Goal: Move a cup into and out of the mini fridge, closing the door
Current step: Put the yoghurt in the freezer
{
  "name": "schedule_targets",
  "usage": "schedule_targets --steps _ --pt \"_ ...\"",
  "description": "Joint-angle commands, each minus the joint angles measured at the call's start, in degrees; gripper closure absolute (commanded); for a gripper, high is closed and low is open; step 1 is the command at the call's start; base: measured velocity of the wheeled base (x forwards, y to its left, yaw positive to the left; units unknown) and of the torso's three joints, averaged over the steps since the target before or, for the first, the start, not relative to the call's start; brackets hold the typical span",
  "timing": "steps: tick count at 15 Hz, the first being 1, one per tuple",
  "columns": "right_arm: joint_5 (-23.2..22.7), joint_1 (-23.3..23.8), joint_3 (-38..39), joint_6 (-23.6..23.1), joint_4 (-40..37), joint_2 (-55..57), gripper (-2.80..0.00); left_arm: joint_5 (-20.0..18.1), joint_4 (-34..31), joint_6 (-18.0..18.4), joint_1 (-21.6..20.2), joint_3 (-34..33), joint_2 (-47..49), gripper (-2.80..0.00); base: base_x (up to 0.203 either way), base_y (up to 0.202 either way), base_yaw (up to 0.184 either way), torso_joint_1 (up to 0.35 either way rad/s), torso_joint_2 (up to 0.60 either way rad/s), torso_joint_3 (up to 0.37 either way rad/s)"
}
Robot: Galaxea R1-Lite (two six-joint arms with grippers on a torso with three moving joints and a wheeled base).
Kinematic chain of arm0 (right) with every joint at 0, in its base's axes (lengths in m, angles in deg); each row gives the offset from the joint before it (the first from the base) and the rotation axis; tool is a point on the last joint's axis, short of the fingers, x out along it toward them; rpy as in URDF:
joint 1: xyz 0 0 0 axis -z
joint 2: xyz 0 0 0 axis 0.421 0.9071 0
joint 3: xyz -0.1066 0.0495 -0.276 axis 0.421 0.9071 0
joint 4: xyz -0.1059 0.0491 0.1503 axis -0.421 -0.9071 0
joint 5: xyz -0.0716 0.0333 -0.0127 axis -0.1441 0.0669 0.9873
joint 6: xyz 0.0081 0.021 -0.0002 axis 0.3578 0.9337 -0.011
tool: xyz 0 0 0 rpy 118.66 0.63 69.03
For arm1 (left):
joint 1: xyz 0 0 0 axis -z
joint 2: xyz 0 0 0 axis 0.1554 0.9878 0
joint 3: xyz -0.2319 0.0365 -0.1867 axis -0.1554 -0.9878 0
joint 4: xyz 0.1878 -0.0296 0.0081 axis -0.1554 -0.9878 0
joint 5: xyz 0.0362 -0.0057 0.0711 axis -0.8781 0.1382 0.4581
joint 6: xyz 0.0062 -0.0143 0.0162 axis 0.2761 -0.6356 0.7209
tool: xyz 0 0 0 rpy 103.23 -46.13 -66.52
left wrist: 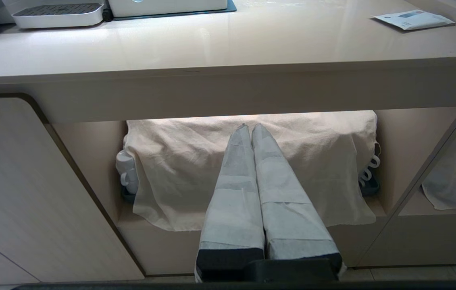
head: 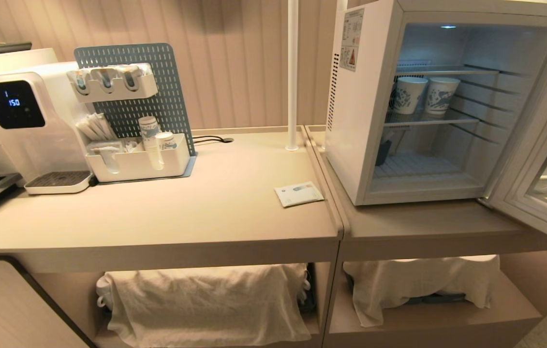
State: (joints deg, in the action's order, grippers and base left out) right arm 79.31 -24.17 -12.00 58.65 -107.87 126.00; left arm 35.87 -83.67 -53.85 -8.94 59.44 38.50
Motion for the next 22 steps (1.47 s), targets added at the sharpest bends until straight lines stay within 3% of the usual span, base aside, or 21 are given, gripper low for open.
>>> schedule_targets --steps 1,4,17,22 --pt "-1.3 0.0 0.2 0.0 3.7 8.6 0.0 0.0 0.0 0.0 0.0 0.0 0.0 0.0 0.0 0.0 0.0 0.0 0.0 0.0" --pt "-3.9 -0.1 2.2 -0.2 11.2 14.7 0.0 0.0 0.0 0.0 0.0 0.0 0.0 0.0 0.0 0.0 0.0 0.0 0.0 0.0" --pt "-4.4 -0.2 2.3 -0.4 14.7 24.1 0.0 0.0 0.0 0.0 0.0 0.0 0.0 0.0 0.0 0.0 0.0 0.0 0.0 0.0" --pt "-5.6 -0.2 2.1 0.2 26.0 30.3 0.0 0.0 0.0 0.0 0.0 0.0 0.0 0.0 0.0 0.0 0.0 0.0 0.0 0.0"
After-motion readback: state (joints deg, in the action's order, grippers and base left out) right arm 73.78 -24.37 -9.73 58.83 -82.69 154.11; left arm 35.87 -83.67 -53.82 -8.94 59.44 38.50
